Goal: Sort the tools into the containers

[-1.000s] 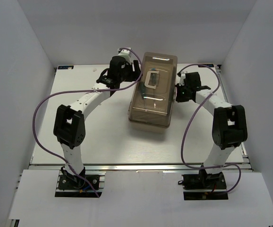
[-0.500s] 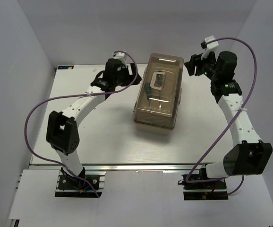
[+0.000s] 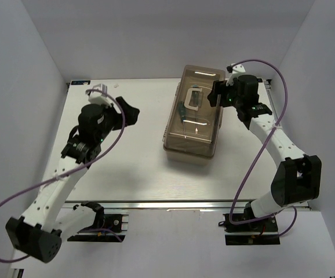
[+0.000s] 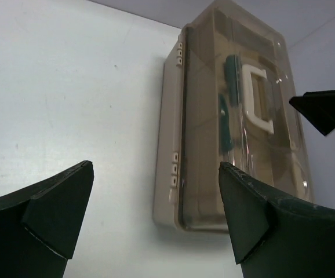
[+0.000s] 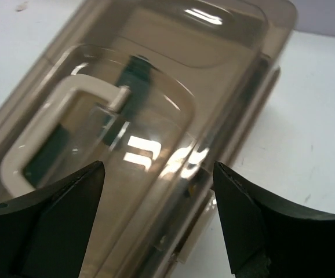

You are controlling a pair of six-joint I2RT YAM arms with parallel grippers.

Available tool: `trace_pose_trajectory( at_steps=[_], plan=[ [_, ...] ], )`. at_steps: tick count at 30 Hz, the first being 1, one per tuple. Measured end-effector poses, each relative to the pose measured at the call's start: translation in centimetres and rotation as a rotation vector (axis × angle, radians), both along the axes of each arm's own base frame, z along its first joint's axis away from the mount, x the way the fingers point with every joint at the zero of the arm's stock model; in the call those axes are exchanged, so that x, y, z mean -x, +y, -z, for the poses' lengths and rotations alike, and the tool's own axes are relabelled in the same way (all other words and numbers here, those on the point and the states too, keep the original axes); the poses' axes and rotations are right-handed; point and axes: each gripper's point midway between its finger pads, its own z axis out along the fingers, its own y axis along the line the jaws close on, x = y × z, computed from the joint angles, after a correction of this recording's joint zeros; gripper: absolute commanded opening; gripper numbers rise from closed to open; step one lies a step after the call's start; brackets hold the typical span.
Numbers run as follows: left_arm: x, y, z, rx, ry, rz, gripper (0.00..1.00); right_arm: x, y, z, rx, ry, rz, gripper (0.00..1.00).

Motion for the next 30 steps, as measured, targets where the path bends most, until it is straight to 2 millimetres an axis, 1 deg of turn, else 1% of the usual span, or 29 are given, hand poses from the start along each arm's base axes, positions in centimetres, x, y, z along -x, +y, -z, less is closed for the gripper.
trace_pose_trajectory(
  at_steps=[2, 6, 8, 9, 10, 11, 12, 14, 15, 17, 18, 20, 21, 22, 24, 25, 26, 28, 30],
  plan=[
    [2.0, 0.7, 1.2, 0.02, 0.017, -0.009, 0.98, -0.1, -0.8, 0.9, -0.005, 0.027, 0.06, 0.79],
    [4.8, 1.7, 5.0, 0.048, 0.103, -0.031, 0.98, -0.4, -1.8, 1.1, -0.024, 0.042, 0.138, 0.75],
    [5.9, 2.0, 6.7, 0.062, 0.148, -0.046, 0.98, -0.5, -1.9, 1.5, -0.036, 0.056, 0.157, 0.69],
    [6.3, 2.1, 7.2, 0.073, 0.16, -0.052, 0.98, -0.5, -1.9, 1.8, -0.044, 0.068, 0.163, 0.65],
    [6.7, 2.3, 7.6, 0.084, 0.171, -0.059, 0.98, -0.5, -1.8, 2.3, -0.052, 0.083, 0.168, 0.63],
    [7.0, 2.4, 7.8, 0.095, 0.178, -0.066, 0.98, -0.5, -1.7, 2.8, -0.059, 0.099, 0.173, 0.62],
    [7.2, 2.5, 7.9, 0.107, 0.181, -0.072, 0.98, -0.7, -1.4, 3.2, -0.08, 0.113, 0.175, 0.58],
    [7.5, 2.6, 7.8, 0.13, 0.181, -0.082, 0.98, -1.0, -1.4, 3.2, -0.111, 0.117, 0.19, 0.55],
    [7.6, 2.6, 7.7, 0.14, 0.179, -0.085, 0.98, -1.0, -1.5, 3.2, -0.125, 0.124, 0.198, 0.5],
    [7.6, 2.5, 7.5, 0.156, 0.178, -0.088, 0.98, -1.1, -1.5, 3.2, -0.151, 0.134, 0.218, 0.44],
    [7.6, 2.5, 7.5, 0.164, 0.179, -0.089, 0.98, -1.1, -1.5, 3.2, -0.163, 0.14, 0.228, 0.4],
    [7.6, 2.2, 7.9, 0.179, 0.189, -0.085, 0.98, -1.2, -1.9, 3.3, -0.19, 0.15, 0.253, 0.35],
    [7.6, 2.0, 8.2, 0.187, 0.2, -0.076, 0.98, -1.2, -2.1, 3.4, -0.209, 0.156, 0.268, 0.31],
    [7.5, 1.7, 8.6, 0.198, 0.209, -0.069, 0.98, -1.3, -2.3, 3.5, -0.227, 0.162, 0.278, 0.29],
    [7.4, 0.9, 9.6, 0.223, 0.238, -0.047, 0.98, -1.3, -2.6, 3.6, -0.272, 0.173, 0.299, 0.26],
    [7.3, 0.4, 9.7, 0.246, 0.245, -0.03, 0.98, -1.3, -2.9, 3.7, -0.293, 0.178, 0.311, 0.25],
    [7.2, 0.0, 10.7, 0.252, 0.272, -0.023, 0.98, -1.2, -3.2, 3.7, -0.312, 0.18, 0.323, 0.24],
    [7.1, -0.9, 11.9, 0.283, 0.309, 0.0, 0.98, -1.1, -4.2, 3.9, -0.353, 0.183, 0.352, 0.23],
    [7.0, -2.3, 12.9, 0.302, 0.349, 0.029, 0.98, -0.7, -5.8, 4.0, -0.39, 0.188, 0.391, 0.23]
  ],
)
